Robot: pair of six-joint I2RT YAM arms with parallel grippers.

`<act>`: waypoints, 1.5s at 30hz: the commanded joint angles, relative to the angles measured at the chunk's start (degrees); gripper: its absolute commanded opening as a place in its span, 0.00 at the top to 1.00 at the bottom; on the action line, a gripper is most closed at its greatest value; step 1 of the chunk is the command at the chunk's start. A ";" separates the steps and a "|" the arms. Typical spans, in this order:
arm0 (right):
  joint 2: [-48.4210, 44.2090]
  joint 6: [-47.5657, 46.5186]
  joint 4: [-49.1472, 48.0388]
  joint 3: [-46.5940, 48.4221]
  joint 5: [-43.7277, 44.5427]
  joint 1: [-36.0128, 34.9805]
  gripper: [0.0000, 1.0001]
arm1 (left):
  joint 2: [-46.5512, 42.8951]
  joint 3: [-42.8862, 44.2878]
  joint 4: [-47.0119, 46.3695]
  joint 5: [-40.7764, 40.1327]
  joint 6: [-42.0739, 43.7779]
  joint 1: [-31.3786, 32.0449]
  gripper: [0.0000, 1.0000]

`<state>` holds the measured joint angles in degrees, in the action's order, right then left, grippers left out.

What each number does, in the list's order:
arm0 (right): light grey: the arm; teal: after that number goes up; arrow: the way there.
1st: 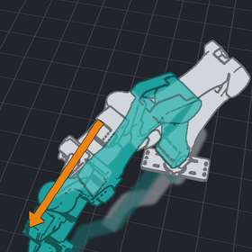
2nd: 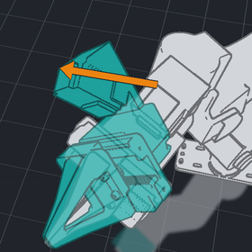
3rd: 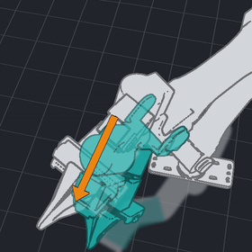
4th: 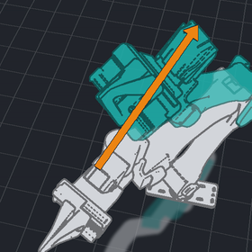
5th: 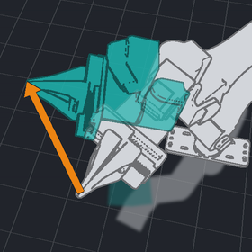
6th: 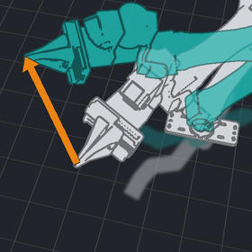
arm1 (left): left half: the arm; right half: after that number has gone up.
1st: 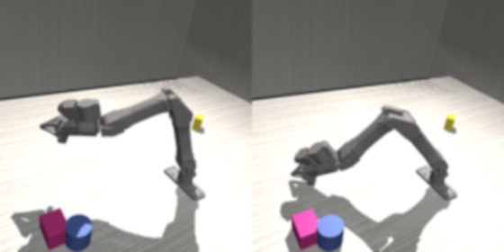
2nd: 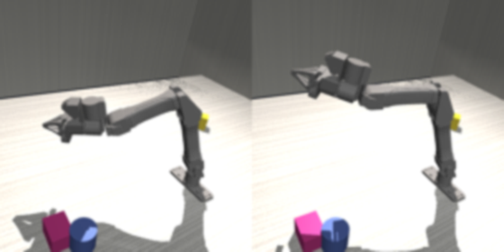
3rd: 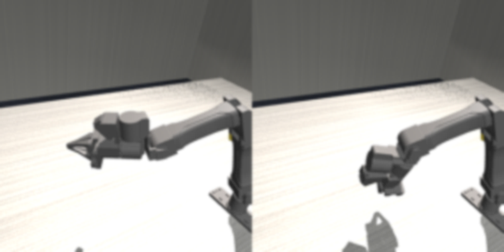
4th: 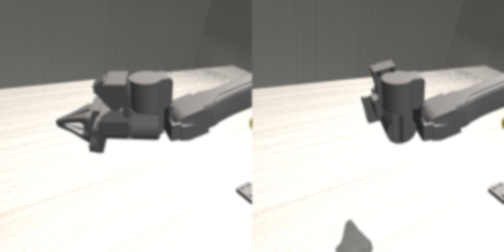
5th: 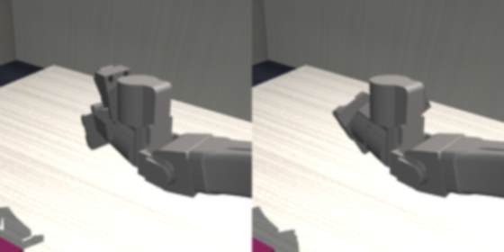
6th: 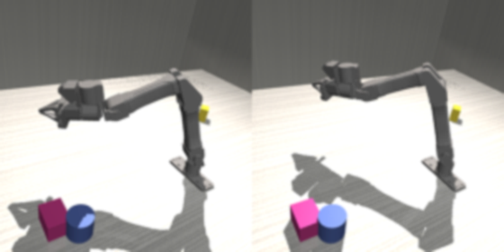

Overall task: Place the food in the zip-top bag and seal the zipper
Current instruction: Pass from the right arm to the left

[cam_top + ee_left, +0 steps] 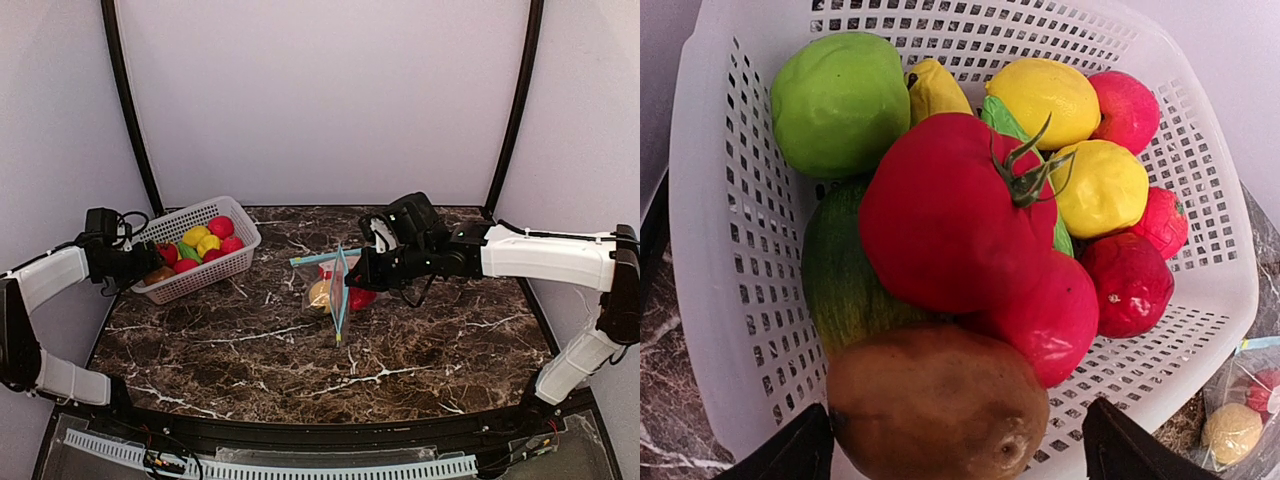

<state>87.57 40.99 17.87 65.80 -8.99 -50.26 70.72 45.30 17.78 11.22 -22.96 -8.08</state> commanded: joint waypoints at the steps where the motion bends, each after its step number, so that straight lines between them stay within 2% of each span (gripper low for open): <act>1: 0.50 -0.27 -0.46 1.35 0.01 -0.48 1.00 | 1.87 -1.46 -2.14 0.81 -0.44 -0.34 0.14; 13: 0.50 -0.38 -0.59 1.44 -0.31 -0.45 1.00 | 4.66 -2.97 -3.04 -1.24 0.45 -0.29 0.15; 19: -0.14 -1.70 -0.93 1.99 -1.13 -0.45 1.00 | -2.08 -3.54 -4.60 1.09 4.57 -0.26 0.13; 26: -0.29 -5.91 -1.58 3.11 -3.20 -0.69 1.00 | -12.57 0.12 2.63 -1.30 7.51 1.87 0.12; 30: -0.06 -9.38 -1.12 4.44 -5.91 -1.22 1.00 | -15.86 1.33 4.12 -0.34 7.52 8.74 0.10; 36: 1.49 -13.89 2.31 7.26 -8.55 -2.73 1.00 | -15.82 3.31 -2.39 3.57 5.29 25.83 0.10; 40: 3.28 -15.43 4.04 8.81 -10.12 -4.23 1.00 | -11.70 6.74 -8.20 6.79 6.97 37.21 0.10; 45: 5.54 -16.08 5.40 10.35 -11.83 -5.68 1.00 | -4.35 12.03 -9.98 11.27 12.78 43.86 0.10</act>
<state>91.09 26.92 21.15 74.04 -18.65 -54.57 62.33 53.74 11.14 17.37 -15.07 32.53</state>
